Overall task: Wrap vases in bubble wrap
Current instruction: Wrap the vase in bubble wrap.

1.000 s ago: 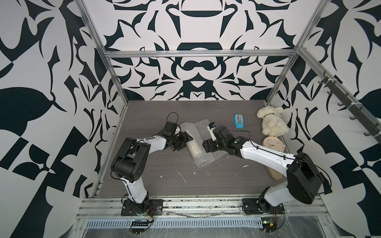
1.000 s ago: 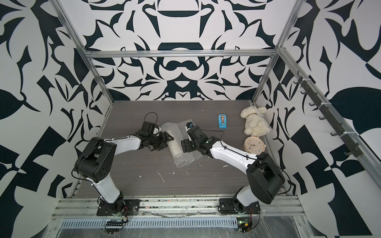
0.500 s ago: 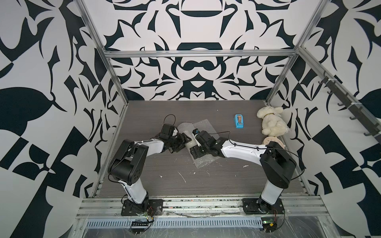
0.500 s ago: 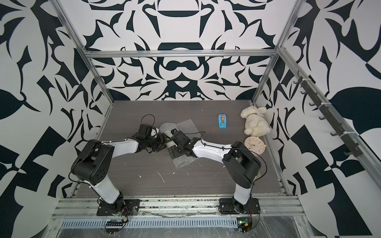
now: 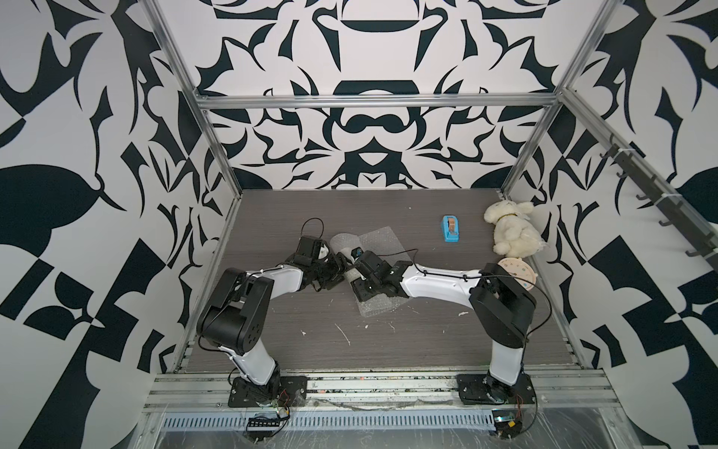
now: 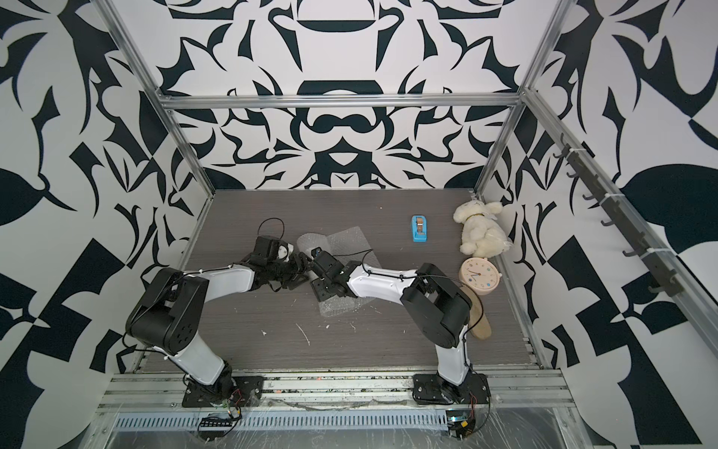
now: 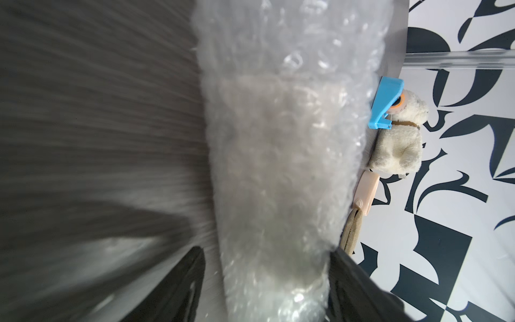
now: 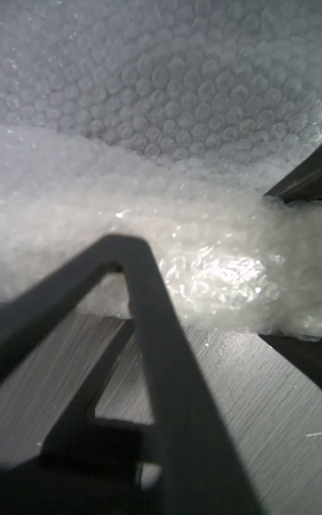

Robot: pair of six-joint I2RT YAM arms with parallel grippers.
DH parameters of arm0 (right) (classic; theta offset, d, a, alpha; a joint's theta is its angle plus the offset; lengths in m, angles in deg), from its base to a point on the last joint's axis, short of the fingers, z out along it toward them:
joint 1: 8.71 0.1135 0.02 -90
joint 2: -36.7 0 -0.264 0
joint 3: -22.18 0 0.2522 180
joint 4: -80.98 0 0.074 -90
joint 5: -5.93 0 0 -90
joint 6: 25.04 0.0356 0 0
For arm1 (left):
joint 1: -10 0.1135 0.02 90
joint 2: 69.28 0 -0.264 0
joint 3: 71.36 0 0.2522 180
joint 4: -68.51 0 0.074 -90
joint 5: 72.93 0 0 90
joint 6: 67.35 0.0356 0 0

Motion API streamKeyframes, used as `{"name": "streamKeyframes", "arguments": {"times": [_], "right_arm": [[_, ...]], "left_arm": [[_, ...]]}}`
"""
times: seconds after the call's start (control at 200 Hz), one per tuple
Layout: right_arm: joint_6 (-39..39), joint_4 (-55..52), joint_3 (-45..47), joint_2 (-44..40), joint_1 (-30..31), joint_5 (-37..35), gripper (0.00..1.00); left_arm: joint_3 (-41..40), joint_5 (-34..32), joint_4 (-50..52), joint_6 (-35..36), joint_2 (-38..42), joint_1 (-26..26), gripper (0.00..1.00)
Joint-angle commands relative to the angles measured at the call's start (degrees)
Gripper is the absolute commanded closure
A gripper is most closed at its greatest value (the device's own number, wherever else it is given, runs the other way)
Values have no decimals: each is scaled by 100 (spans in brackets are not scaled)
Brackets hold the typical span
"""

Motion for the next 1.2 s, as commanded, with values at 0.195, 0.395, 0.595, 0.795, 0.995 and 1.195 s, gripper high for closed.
{"name": "streamKeyframes", "arguments": {"times": [0.195, 0.395, 0.595, 0.795, 0.995, 1.195], "right_arm": [[409, 1325, 1091, -591, -644, 1564, 36], [898, 2626, 1863, -669, -1413, 3272, 37], [1423, 3570, 2365, -549, -1951, 4152, 37], [1816, 4166, 2550, -311, -2192, 4566, 37], [1798, 4081, 2570, -325, -2253, 4520, 34], [1520, 3531, 2465, -547, -2259, 4294, 33]], "left_arm": [[-228, 150, 444, 328, 764, 171, 24], [-212, 222, 401, 341, 676, 182, 23], [-246, 373, -286, -19, 289, 140, 22], [-1, 406, -613, -174, -193, -126, 22], [179, 273, -751, -299, -607, -329, 21], [296, 186, -773, -377, -919, -461, 22]]}}
